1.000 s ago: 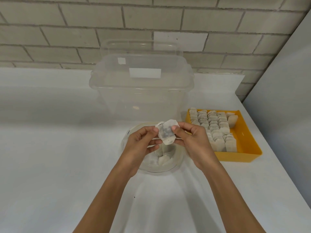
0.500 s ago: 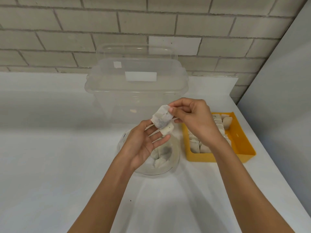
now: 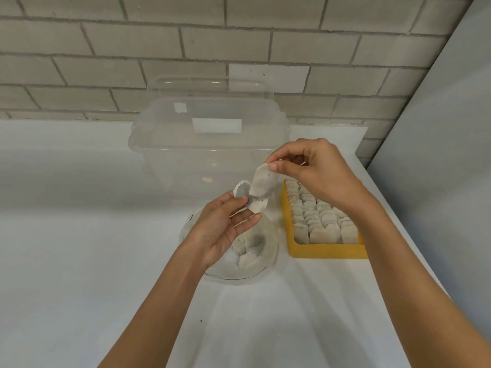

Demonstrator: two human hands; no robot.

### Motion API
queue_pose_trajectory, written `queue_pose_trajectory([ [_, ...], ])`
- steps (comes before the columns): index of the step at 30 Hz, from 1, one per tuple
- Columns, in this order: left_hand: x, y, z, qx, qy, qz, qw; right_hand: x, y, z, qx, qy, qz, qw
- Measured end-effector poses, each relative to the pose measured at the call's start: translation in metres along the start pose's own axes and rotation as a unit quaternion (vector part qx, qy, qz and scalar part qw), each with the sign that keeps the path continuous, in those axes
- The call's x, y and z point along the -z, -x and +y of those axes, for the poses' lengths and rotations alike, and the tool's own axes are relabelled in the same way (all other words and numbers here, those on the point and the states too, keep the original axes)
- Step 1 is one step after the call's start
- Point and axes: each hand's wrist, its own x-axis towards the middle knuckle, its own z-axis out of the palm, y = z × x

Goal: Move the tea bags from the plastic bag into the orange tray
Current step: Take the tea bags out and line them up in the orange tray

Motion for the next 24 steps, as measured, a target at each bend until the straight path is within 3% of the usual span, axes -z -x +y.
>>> queue_pose_trajectory([
  [7,-0.007,-0.005,-0.004,0.000,-0.030,-0.012,0.999,0.025,0.008,0.010,-0.036,-0.103,-0.044,0.993],
  [10,-0.011,-0.008,-0.009,0.006,-0.042,-0.016,0.999,0.038,0.013,0.018,-0.052,-0.080,-0.051,0.994],
  [17,-0.028,-0.017,-0.022,0.023,-0.082,-0.039,0.996,0.074,0.013,0.060,-0.085,0.109,-0.042,0.990],
  [21,-0.034,-0.020,-0.030,0.032,-0.100,-0.044,0.993,0.092,0.009,0.100,-0.100,0.270,-0.058,0.956],
  [24,-0.037,-0.021,-0.036,0.040,-0.106,-0.049,0.992,0.097,0.007,0.133,-0.121,0.330,-0.074,0.933],
])
